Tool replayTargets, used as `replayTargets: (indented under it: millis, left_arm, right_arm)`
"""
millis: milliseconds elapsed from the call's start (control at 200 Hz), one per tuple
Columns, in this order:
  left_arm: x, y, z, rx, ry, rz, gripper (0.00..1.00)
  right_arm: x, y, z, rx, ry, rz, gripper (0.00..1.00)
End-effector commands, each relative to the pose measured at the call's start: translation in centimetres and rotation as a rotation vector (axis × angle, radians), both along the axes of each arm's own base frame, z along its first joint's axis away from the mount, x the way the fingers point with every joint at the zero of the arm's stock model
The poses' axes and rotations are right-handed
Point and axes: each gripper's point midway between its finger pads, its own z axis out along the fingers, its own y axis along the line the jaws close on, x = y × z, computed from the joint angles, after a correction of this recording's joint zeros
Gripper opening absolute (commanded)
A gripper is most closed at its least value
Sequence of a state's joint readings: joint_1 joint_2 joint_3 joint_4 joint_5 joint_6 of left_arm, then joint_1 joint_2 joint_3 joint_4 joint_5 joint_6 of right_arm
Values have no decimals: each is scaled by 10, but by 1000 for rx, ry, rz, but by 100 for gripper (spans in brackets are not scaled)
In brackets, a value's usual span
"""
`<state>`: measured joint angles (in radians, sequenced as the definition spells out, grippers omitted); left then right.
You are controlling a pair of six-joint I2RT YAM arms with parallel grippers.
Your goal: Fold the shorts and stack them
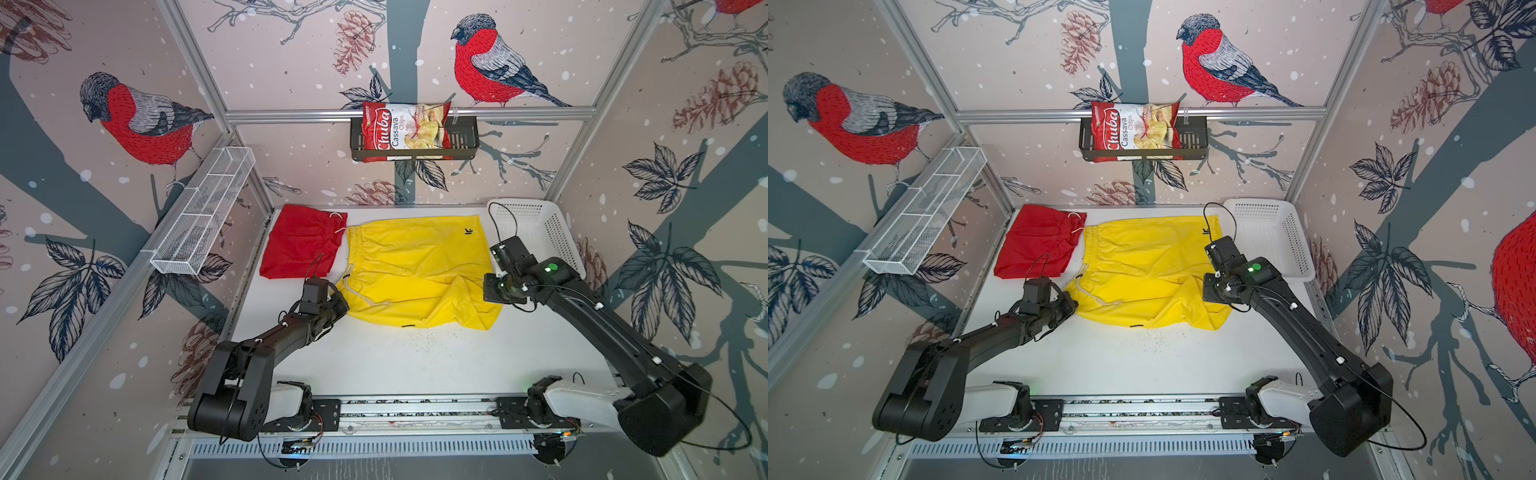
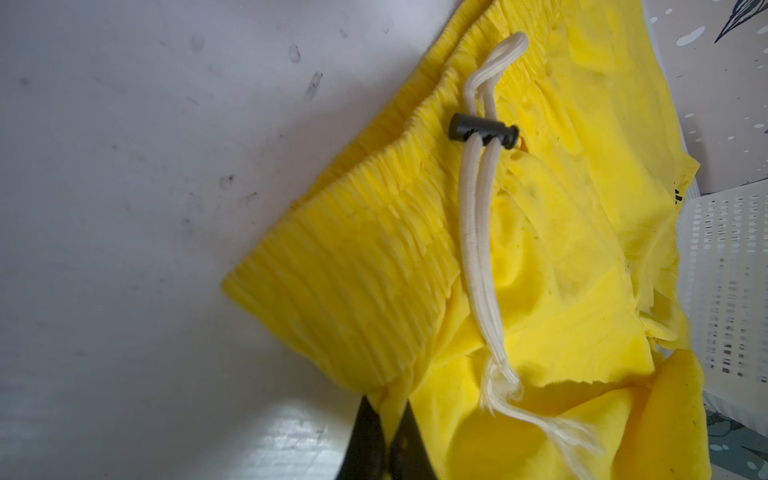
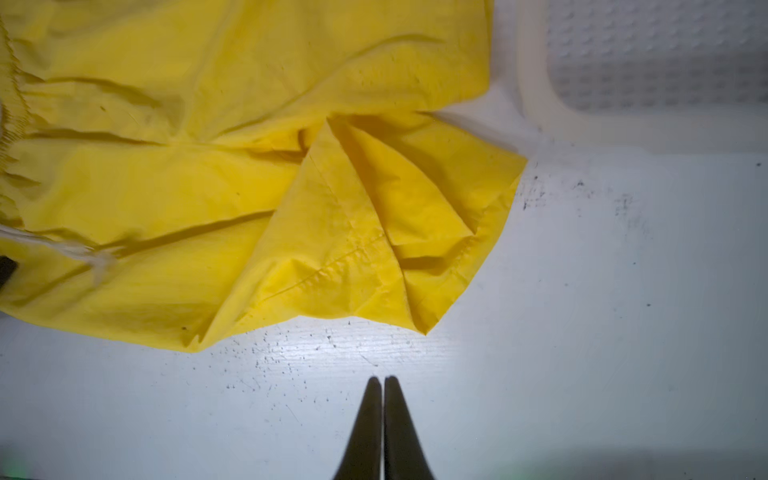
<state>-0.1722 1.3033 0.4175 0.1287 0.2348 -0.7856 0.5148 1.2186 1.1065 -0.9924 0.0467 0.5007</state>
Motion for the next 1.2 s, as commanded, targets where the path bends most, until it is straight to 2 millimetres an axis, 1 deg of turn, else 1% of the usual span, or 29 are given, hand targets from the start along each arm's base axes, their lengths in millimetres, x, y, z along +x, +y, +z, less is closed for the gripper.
replayTargets:
  millis: [0, 45, 110, 170, 205, 225, 325, 390, 490, 600, 700, 820, 900, 936, 956, 1016, 1041, 1061, 1196]
  left_arm:
    - [-1, 2, 0, 14, 1, 1, 0]
    - [-1, 2, -1, 15, 2, 1, 0]
    - [-2, 2, -2, 14, 7, 1, 1]
    - [-2, 1, -3, 9, 9, -1, 0]
    - [-2, 1, -3, 7, 7, 0, 0]
    - [-2, 1, -3, 7, 8, -1, 0]
    - [-3, 1, -4, 9, 8, -2, 0]
    - [-3, 2, -3, 14, 9, -3, 0]
    - [-3, 3, -3, 20, 9, -1, 0]
    - [-4, 4, -5, 24, 14, 1, 1]
    - [-4, 4, -8, 25, 23, -1, 0]
    - [-4, 2, -10, 17, 29, -10, 0]
    - [-3, 1, -11, 17, 31, -9, 0]
    - [-3, 1, -12, 15, 31, -11, 0]
    - [-3, 1, -12, 15, 30, -10, 1]
    - [-2, 0, -11, 14, 32, -13, 1]
    - [-1, 0, -11, 13, 32, -12, 0]
    - [-2, 0, -12, 12, 33, -15, 0]
    - [0, -1, -12, 10, 33, -18, 0]
  right_arm:
    - [2, 7, -6, 48, -16, -5, 28]
    - [3, 12, -12, 83, -19, -3, 39]
    - [3, 24, -26, 141, -5, 18, 56]
    - [6, 32, -38, 166, 7, 33, 61]
    - [10, 32, -43, 163, 9, 32, 63]
    - [13, 32, -50, 153, 24, 30, 64]
    - [32, 29, -69, 105, 30, 30, 63]
    - [44, 30, -80, 83, 33, 47, 58]
    - [57, 37, -96, 84, 43, 82, 55]
    - [66, 43, -111, 81, 63, 105, 55]
    - [72, 48, -119, 88, 73, 116, 54]
    - [77, 43, -130, 71, 80, 102, 55]
    - [79, 42, -133, 83, 80, 99, 55]
    - [79, 44, -133, 95, 75, 105, 49]
    - [78, 45, -133, 101, 76, 108, 43]
    - [77, 46, -132, 115, 79, 110, 16]
    - [75, 46, -133, 115, 82, 110, 7]
    - [74, 45, -132, 114, 83, 107, 3]
    - [64, 36, -123, 100, 79, 82, 1]
